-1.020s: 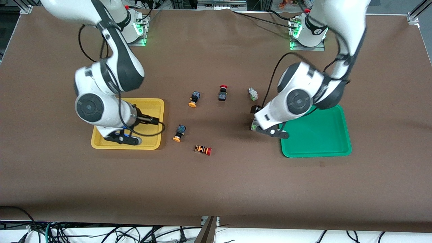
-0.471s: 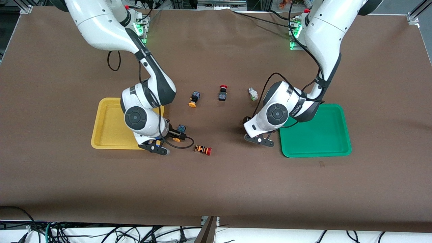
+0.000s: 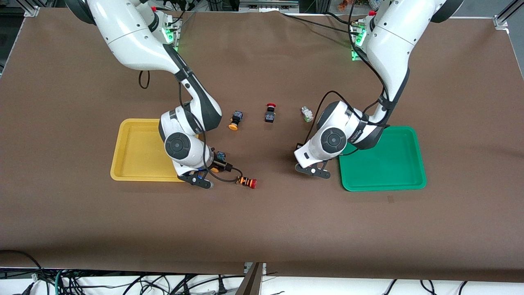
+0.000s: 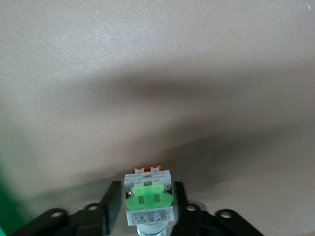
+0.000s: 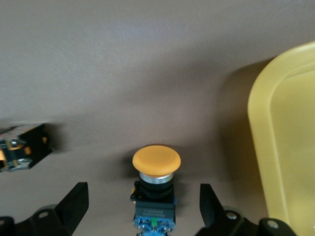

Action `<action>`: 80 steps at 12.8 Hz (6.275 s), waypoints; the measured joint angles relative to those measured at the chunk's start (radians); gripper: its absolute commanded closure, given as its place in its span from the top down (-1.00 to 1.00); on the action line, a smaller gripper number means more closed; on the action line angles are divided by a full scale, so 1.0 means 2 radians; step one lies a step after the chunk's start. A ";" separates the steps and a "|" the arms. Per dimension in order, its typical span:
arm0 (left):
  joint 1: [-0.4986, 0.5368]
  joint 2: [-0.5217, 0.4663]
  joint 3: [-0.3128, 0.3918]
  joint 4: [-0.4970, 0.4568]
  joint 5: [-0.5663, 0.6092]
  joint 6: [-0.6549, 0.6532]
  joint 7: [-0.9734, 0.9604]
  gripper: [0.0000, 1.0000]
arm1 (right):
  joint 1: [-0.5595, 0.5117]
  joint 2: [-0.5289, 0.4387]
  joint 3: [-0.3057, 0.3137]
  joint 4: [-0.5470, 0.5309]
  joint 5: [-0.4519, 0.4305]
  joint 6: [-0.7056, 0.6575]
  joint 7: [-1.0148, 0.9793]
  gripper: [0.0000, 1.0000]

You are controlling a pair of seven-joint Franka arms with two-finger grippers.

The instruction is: Place green and yellow buttons in trays

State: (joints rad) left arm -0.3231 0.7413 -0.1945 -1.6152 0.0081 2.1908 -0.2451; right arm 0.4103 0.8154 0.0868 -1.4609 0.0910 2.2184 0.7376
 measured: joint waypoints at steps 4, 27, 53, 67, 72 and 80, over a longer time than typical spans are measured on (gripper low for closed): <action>0.006 -0.032 0.004 0.020 0.000 -0.099 0.000 -0.83 | 0.001 0.013 -0.001 0.001 -0.001 0.007 -0.011 -1.00; 0.147 -0.179 -0.154 -0.155 -0.027 -0.067 -0.298 1.00 | 0.044 -0.111 -0.108 -0.069 0.097 -0.186 -0.133 1.00; 0.280 -0.175 -0.157 -0.107 0.065 -0.174 -0.203 -1.00 | 0.093 -0.050 -0.260 -0.088 0.142 -0.160 -0.356 1.00; 0.358 -0.205 -0.160 -0.006 0.120 -0.242 -0.051 1.00 | -0.029 -0.262 -0.171 0.066 -0.011 -0.405 -0.382 1.00; 0.361 -0.226 -0.161 0.167 0.061 -0.421 0.033 1.00 | -0.153 -0.371 -0.062 -0.009 -0.039 -0.404 -0.386 1.00; 0.141 -0.350 0.117 0.023 -0.002 -0.315 0.134 1.00 | -0.164 -0.390 -0.043 -0.037 -0.039 -0.401 -0.385 1.00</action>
State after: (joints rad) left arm -0.0401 0.0407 0.0393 -1.5683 0.0045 1.5605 0.0235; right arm 0.0830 0.0346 0.0007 -1.5357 0.0133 1.4168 -0.0334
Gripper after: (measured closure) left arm 0.000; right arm 0.000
